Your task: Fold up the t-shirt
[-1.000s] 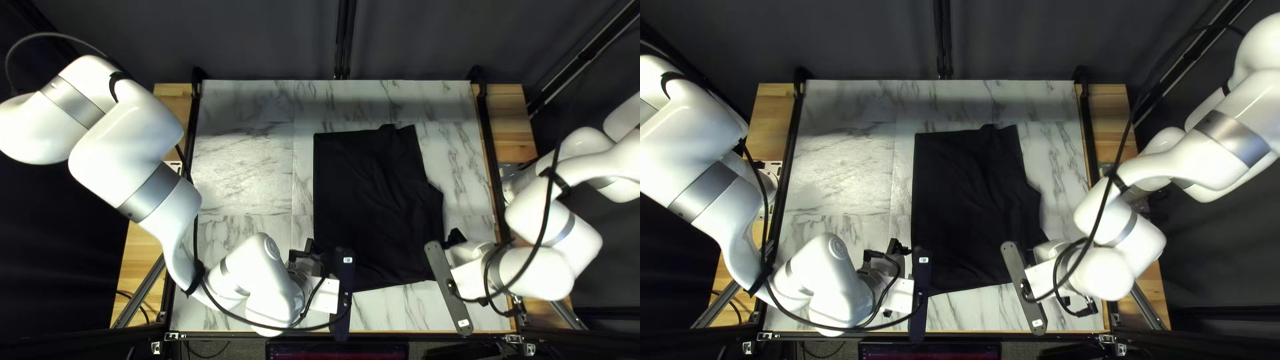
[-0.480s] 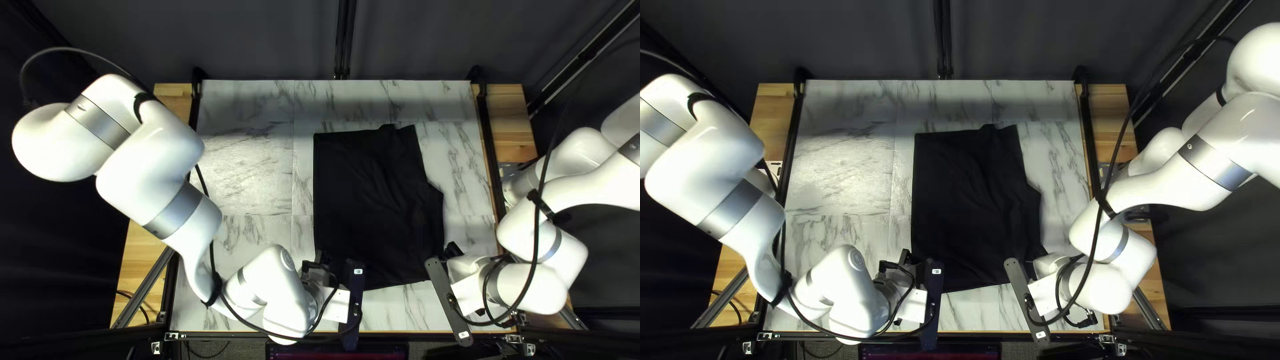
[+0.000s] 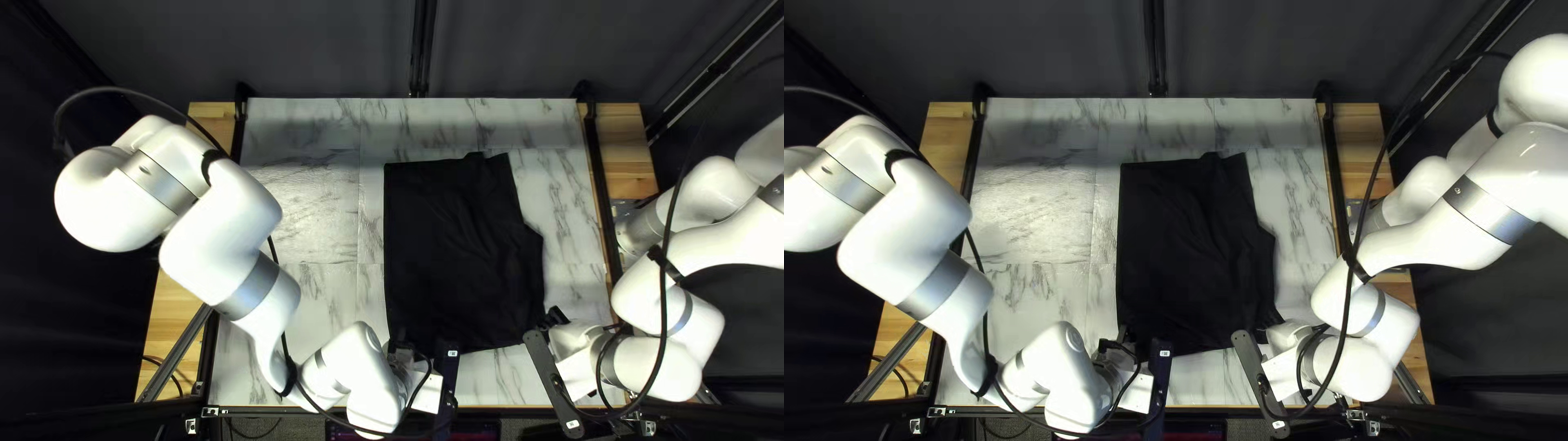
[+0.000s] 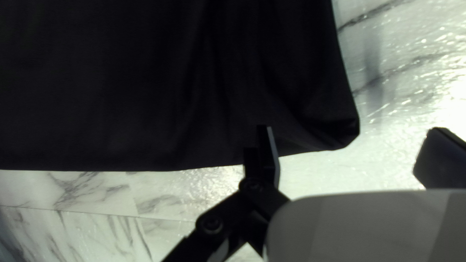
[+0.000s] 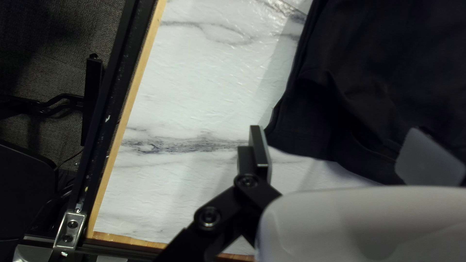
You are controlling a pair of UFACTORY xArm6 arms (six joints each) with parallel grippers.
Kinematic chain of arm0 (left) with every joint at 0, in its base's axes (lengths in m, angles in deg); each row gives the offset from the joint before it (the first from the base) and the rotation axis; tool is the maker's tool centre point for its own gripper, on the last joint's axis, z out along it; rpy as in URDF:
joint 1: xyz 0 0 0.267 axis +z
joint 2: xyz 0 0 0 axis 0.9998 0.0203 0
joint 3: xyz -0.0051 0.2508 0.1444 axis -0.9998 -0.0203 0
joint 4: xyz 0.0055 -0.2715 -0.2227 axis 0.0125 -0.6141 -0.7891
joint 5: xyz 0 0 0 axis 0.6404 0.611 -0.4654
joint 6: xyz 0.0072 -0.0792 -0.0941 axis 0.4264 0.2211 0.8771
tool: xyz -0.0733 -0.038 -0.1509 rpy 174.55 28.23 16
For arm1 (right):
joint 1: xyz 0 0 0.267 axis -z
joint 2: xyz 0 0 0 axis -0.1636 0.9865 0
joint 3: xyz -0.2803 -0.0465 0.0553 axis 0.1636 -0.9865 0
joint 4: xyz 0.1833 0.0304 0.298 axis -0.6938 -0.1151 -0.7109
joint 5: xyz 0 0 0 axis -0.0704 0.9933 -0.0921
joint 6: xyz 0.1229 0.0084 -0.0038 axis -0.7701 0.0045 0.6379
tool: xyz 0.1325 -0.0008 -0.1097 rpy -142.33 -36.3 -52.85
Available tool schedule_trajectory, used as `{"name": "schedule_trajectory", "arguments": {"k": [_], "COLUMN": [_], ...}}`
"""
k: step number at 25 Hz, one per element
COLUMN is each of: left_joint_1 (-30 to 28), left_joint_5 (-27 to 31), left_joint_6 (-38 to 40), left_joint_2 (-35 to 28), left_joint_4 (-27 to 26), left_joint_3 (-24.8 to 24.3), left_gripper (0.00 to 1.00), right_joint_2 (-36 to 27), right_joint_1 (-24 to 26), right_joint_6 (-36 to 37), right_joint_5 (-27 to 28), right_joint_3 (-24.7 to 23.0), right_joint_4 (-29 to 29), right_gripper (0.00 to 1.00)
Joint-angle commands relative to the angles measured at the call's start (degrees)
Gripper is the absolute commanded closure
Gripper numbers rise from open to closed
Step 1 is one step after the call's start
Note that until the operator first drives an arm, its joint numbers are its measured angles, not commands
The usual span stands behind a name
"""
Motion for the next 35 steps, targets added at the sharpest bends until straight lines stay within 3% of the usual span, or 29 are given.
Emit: {"name": "schedule_trajectory", "arguments": {"k": [1,4,5,6,7,23,24,25,26,35], "left_joint_1": [0.4,0.6,0.6,0.7,0.7,0.7,0.6,0.5,0.4,0.0], "left_joint_5": [-0.8,-1.0,-1.0,-1.0,-1.0,-1.6,-1.6,-1.6,-1.6,-0.4], "left_joint_6": [0.4,0.4,0.4,0.4,0.4,-0.4,-0.5,-0.6,-0.5,2.3], "left_joint_2": [-0.3,-0.4,-0.6,-0.8,-0.9,-2.4,-2.3,-2.0,-1.8,-0.5], "left_joint_4": [-0.4,-0.7,-0.8,-0.9,-1.0,-1.5,-1.6,-1.7,-1.7,-0.6], "left_joint_3": [-1.4,-1.8,-2.0,-2.2,-2.3,-3.7,-3.4,-3.0,-2.8,-1.4], "left_gripper": [0.09,0.22,0.41,0.78,1.0,1.0,0.46,0.14,0.0,0.0], "right_joint_2": [0.0,-0.2,-0.3,-0.3,-0.4,-1.4,-1.4,-1.3,-1.3,-0.9], "right_joint_1": [0.0,-0.2,-0.3,-0.4,-0.5,-2.0,-1.9,-1.8,-1.8,-1.7], "right_joint_6": [-0.2,-0.4,-0.6,-0.6,-0.7,-1.9,-1.9,-1.8,-1.8,-1.8], "right_joint_5": [-0.2,0.0,0.2,0.3,0.5,3.4,3.3,3.1,3.0,2.0], "right_joint_3": [0.0,-0.1,-0.1,0.0,0.1,1.0,1.0,1.0,0.9,0.6], "right_joint_4": [0.2,0.2,0.2,0.2,0.2,-0.2,-0.1,-0.1,-0.1,0.3], "right_gripper": [0.0,0.0,0.0,0.0,0.0,0.0,0.0,0.0,0.0,0.0]}}
